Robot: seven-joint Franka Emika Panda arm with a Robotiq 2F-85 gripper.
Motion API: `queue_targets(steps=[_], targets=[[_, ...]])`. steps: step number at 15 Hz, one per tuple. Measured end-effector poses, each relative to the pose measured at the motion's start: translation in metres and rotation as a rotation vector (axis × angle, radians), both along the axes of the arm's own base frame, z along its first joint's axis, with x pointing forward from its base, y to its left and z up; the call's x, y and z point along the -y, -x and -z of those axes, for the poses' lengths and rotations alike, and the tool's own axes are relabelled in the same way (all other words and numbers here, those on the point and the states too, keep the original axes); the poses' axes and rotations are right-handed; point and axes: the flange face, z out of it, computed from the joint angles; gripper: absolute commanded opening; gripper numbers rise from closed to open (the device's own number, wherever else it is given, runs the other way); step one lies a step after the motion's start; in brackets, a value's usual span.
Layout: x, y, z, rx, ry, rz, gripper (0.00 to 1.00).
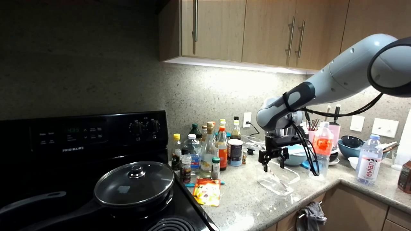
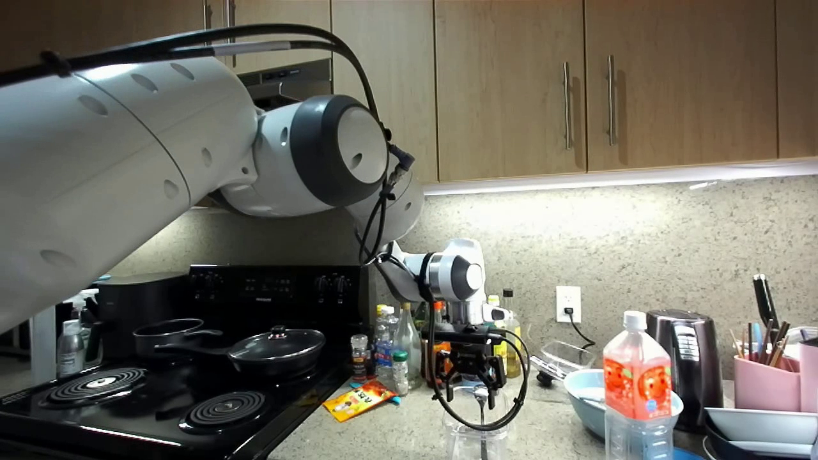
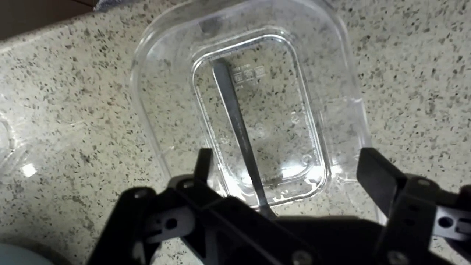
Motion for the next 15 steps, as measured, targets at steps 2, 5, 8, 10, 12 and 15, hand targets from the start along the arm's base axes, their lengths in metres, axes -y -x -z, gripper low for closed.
queue_targets(steps=[2,5,8,10,12,15], targets=[[0.001,0.000,0.001,0.000,0.002,0.001,1.00],[0.003,0.000,0.002,-0.006,0.004,0.005,1.00],[0.011,0.004,0.008,-0.032,0.008,0.017,1.00],[0.018,0.008,0.014,-0.057,0.007,0.028,1.00],[0.026,0.013,0.019,-0.082,0.002,0.039,1.00],[0.034,0.019,0.024,-0.121,-0.015,0.062,1.00]])
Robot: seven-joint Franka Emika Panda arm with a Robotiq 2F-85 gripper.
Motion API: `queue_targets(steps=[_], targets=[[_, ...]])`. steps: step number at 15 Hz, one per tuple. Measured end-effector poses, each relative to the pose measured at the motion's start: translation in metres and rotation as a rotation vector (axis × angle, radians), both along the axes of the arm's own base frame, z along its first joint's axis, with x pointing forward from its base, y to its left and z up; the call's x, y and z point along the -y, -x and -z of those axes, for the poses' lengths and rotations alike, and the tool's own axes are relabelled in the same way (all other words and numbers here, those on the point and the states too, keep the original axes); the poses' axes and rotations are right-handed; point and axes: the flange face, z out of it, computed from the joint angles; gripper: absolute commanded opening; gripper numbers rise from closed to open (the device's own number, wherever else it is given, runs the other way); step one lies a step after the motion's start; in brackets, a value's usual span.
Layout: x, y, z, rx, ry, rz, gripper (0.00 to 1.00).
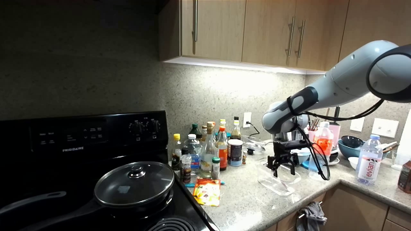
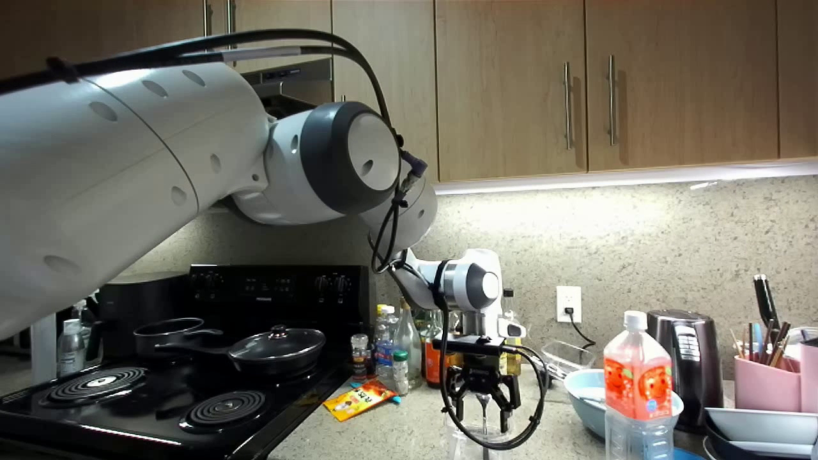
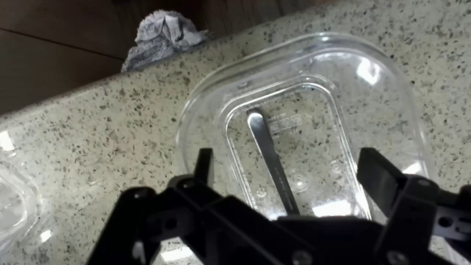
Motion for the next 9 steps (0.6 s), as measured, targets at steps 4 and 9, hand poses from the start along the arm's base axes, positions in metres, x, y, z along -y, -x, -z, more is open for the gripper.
queue_targets(steps=[4,9], targets=[[0.005,0.003,0.001,-0.017,-0.011,0.016,1.00],[-0.006,-0.001,0.012,-0.026,-0.011,-0.002,0.75]])
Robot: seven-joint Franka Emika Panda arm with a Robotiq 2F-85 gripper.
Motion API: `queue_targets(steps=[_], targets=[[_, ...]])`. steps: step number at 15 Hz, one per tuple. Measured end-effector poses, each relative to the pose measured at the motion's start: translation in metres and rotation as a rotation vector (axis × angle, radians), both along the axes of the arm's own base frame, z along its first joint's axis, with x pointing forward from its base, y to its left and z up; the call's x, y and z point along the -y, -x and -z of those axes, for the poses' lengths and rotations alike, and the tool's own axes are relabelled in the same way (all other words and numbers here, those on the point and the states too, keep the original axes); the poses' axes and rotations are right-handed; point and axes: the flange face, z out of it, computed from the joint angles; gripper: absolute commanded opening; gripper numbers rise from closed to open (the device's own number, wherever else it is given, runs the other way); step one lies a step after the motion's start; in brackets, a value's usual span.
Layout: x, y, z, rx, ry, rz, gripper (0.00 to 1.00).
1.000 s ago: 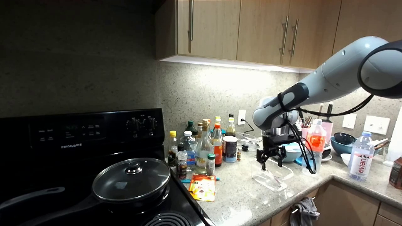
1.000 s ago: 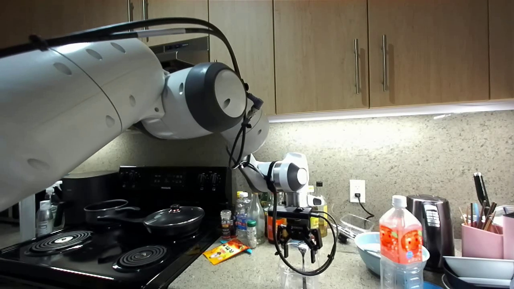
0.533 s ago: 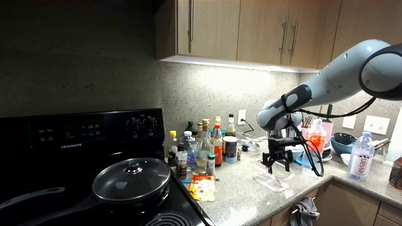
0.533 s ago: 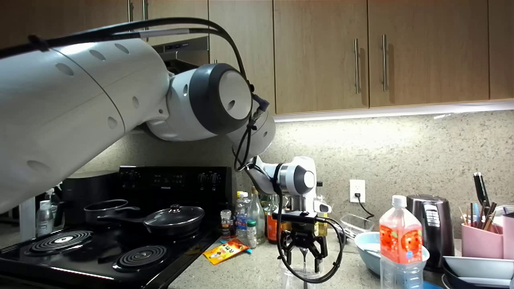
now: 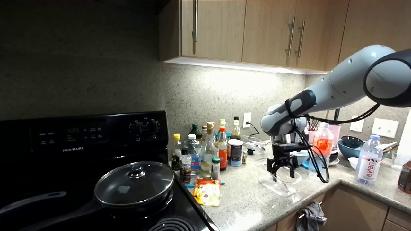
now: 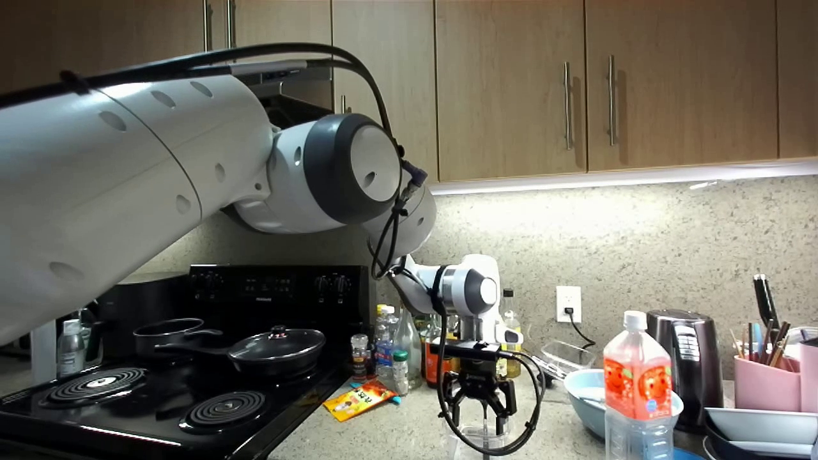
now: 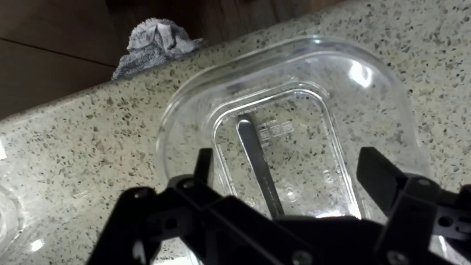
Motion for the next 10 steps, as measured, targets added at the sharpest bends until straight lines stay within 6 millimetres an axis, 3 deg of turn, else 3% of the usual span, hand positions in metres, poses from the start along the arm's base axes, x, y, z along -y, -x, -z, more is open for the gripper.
queue_targets(steps=[2,5,10], targets=[[-0.009,-0.007,0.003,0.002,-0.002,-0.015,0.67],[-0.018,-0.017,0.002,0.019,-0.011,-0.041,0.45],[-0.013,-0.020,-0.002,0.033,-0.019,-0.045,0.13]])
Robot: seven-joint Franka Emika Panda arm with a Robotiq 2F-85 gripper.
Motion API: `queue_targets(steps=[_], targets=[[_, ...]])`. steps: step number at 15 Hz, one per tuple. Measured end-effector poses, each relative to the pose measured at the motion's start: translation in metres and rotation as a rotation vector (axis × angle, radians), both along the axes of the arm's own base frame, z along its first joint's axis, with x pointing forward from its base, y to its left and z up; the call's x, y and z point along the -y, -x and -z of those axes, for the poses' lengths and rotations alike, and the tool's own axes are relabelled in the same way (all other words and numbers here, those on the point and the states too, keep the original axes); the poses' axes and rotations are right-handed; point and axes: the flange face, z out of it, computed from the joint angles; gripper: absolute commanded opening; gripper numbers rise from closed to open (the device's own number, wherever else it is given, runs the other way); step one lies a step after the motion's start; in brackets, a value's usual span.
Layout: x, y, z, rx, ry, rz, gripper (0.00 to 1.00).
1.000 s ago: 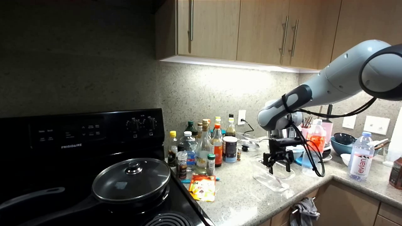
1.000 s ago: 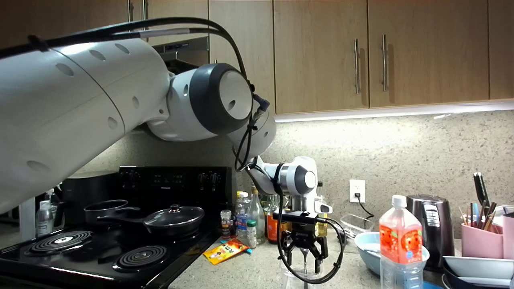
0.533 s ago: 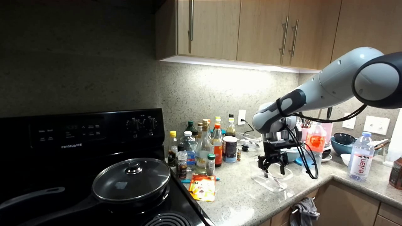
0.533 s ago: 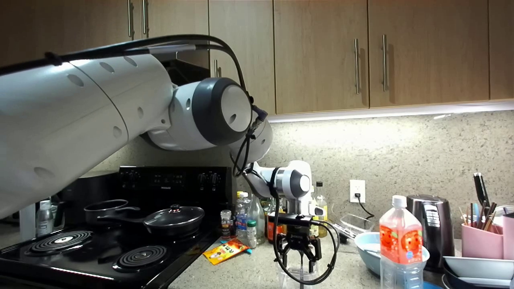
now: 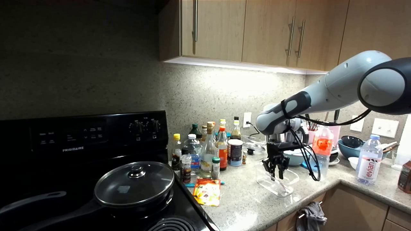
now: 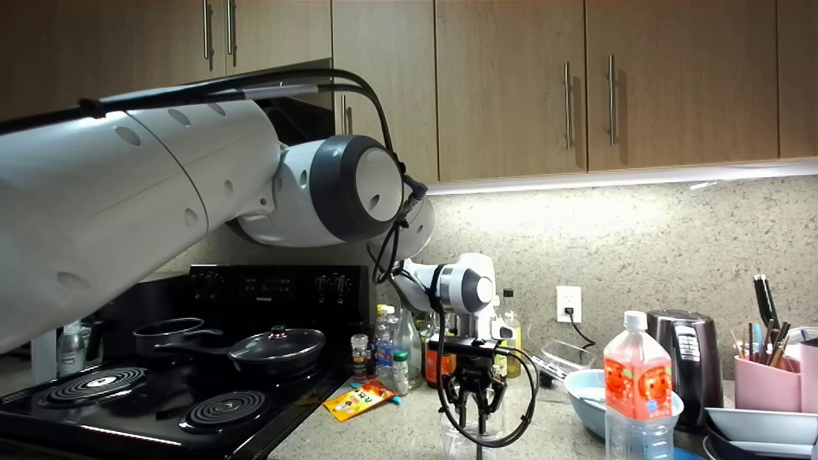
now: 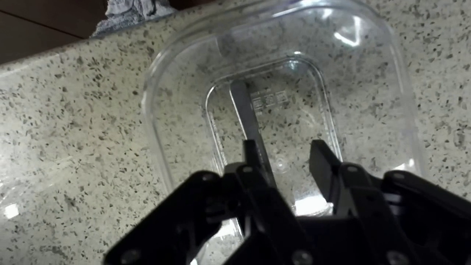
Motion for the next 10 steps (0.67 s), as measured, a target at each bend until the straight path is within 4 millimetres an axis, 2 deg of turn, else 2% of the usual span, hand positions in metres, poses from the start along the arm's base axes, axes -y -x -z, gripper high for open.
queue_targets(steps=[2,3,5,6,7,8,10], targets=[[0.0023,-0.0007,-0.0018,0.006,-0.010,-0.008,0.02],[0.0027,-0.0011,-0.0027,0.009,-0.018,-0.014,0.19],[0.0027,-0.0009,-0.0043,0.006,-0.021,-0.016,0.06],[0.0026,-0.0010,-0.0049,0.006,-0.021,-0.016,0.02],[0.0024,-0.0010,-0.0052,0.006,-0.021,-0.016,0.27],[0.0024,-0.0010,-0.0052,0.006,-0.021,-0.016,0.27],[0.0025,-0.0008,-0.0030,0.003,-0.021,-0.016,0.38]])
